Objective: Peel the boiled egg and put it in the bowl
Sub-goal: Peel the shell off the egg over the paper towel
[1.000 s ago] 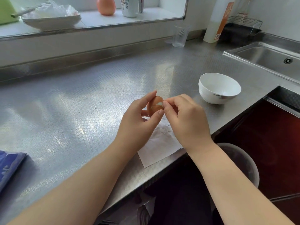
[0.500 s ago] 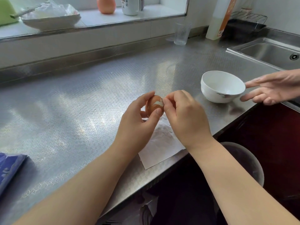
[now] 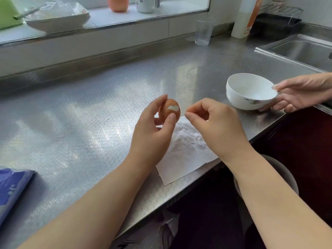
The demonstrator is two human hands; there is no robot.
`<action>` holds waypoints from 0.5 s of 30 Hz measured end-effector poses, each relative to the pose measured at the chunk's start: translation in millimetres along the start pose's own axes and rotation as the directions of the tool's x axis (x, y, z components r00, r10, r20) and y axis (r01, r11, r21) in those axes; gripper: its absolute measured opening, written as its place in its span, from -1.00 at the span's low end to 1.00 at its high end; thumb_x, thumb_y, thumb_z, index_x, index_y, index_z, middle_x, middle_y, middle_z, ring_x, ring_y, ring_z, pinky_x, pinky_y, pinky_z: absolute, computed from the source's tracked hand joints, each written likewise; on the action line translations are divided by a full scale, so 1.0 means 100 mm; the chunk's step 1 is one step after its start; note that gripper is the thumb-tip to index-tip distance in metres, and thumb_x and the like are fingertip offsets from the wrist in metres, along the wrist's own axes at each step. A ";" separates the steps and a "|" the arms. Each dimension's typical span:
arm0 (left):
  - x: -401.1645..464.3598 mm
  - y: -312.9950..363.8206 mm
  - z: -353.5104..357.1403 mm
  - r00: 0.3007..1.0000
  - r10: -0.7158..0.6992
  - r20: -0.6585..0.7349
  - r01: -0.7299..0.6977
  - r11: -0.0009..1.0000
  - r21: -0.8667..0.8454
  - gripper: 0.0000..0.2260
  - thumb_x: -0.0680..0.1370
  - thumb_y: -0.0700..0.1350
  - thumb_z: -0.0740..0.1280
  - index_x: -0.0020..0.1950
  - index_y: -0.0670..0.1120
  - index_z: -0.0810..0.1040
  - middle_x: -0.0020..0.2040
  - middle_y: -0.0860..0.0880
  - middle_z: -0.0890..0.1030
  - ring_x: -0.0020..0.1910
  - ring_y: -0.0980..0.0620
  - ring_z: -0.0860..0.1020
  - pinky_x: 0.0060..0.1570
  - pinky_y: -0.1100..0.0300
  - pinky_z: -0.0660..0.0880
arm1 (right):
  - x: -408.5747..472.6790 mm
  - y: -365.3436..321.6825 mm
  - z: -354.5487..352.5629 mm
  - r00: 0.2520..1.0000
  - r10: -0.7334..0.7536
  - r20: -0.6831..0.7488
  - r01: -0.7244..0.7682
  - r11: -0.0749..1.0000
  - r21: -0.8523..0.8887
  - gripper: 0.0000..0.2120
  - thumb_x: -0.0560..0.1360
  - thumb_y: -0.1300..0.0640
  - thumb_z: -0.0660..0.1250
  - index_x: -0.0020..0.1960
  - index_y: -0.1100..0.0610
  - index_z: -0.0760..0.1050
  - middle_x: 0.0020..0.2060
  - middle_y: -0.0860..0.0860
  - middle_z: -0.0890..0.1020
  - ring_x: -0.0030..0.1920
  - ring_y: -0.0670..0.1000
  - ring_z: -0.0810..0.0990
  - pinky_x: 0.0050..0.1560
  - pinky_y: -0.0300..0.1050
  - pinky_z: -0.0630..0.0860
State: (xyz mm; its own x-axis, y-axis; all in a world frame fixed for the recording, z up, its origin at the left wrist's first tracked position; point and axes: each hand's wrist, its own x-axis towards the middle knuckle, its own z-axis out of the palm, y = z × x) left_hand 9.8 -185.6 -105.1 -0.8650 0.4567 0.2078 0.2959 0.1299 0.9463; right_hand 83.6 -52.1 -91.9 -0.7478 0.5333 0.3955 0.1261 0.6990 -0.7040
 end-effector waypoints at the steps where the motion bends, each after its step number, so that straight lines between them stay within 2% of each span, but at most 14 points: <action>1: 0.00 0.00 0.00 1.000 0.001 -0.002 -0.001 1.000 -0.002 -0.61 0.59 -0.12 0.36 0.40 0.14 0.46 0.17 0.23 0.55 -0.02 0.16 0.63 0.10 -0.01 0.62 | 0.00 0.01 0.00 1.000 0.009 0.015 -0.010 1.000 0.002 -0.97 0.45 0.06 0.42 -0.15 0.00 0.59 -0.31 -0.19 0.62 -0.20 -0.22 0.57 -0.19 -0.40 0.45; 2: 0.00 0.00 0.00 1.000 0.002 -0.002 -0.002 1.000 -0.002 -0.60 0.59 -0.12 0.36 0.40 0.14 0.45 0.18 0.23 0.55 -0.01 0.17 0.62 0.11 0.00 0.61 | 0.00 0.03 0.00 0.999 0.016 0.036 -0.016 1.000 0.002 -0.98 0.46 0.07 0.41 -0.15 -0.01 0.59 -0.31 -0.21 0.62 -0.20 -0.24 0.56 -0.20 -0.43 0.43; 4: 0.00 0.01 0.01 1.000 0.000 0.006 0.000 1.000 0.003 -0.60 0.59 -0.12 0.35 0.41 0.14 0.44 0.18 0.24 0.55 -0.01 0.18 0.62 0.11 0.01 0.61 | 0.01 0.04 0.00 0.995 0.028 0.099 -0.028 1.000 0.002 -0.88 0.52 0.14 0.33 -0.08 -0.04 0.61 -0.27 -0.21 0.64 -0.20 -0.26 0.57 -0.21 -0.45 0.42; 7: 0.00 0.01 0.01 1.000 0.000 0.029 0.000 1.000 0.022 -0.59 0.60 -0.12 0.35 0.41 0.15 0.42 0.11 0.32 0.53 -0.04 0.24 0.61 0.11 0.05 0.61 | 0.03 0.04 0.00 0.993 0.006 0.116 -0.006 1.000 0.004 -0.75 0.56 0.22 0.22 0.11 -0.01 0.59 -0.08 -0.14 0.63 -0.12 -0.19 0.58 -0.08 -0.43 0.42; 10: 0.00 0.01 0.01 0.999 -0.010 0.037 0.009 1.000 0.022 -0.62 0.59 -0.12 0.35 0.38 0.15 0.42 0.10 0.31 0.54 -0.02 0.23 0.61 0.13 0.04 0.60 | 0.04 0.02 0.00 1.000 -0.024 0.003 0.023 0.996 0.083 -0.81 0.56 0.11 0.28 0.13 -0.02 0.58 -0.05 -0.15 0.60 -0.10 -0.20 0.56 -0.06 -0.49 0.40; 13: -0.01 0.01 0.00 0.999 -0.010 0.054 0.009 1.000 0.013 -0.66 0.59 -0.12 0.35 0.32 0.16 0.45 0.13 0.25 0.58 0.02 0.18 0.62 0.13 0.06 0.59 | 0.04 0.01 0.03 1.000 -0.028 0.013 0.026 0.987 0.161 -0.83 0.52 0.00 0.35 0.10 -0.06 0.60 -0.08 -0.15 0.62 -0.10 -0.20 0.57 -0.10 -0.45 0.43; 15: -0.02 0.01 0.00 0.997 -0.006 0.072 0.005 1.000 0.012 -0.68 0.59 -0.12 0.36 0.28 0.20 0.45 0.12 0.25 0.60 0.01 0.19 0.63 0.11 0.14 0.59 | 0.03 0.00 0.06 0.999 -0.024 0.032 0.017 0.978 0.208 -0.85 0.49 0.00 0.39 0.05 -0.05 0.60 -0.11 -0.14 0.64 -0.12 -0.20 0.58 -0.14 -0.42 0.45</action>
State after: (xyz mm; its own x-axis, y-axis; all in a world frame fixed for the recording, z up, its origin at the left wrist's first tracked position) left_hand 11.4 -186.4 -104.6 -0.8354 0.5178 0.1843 0.2969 0.1429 0.9441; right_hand 77.5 -53.4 -94.7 -0.7708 0.5012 0.3931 -0.0246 0.5932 -0.8046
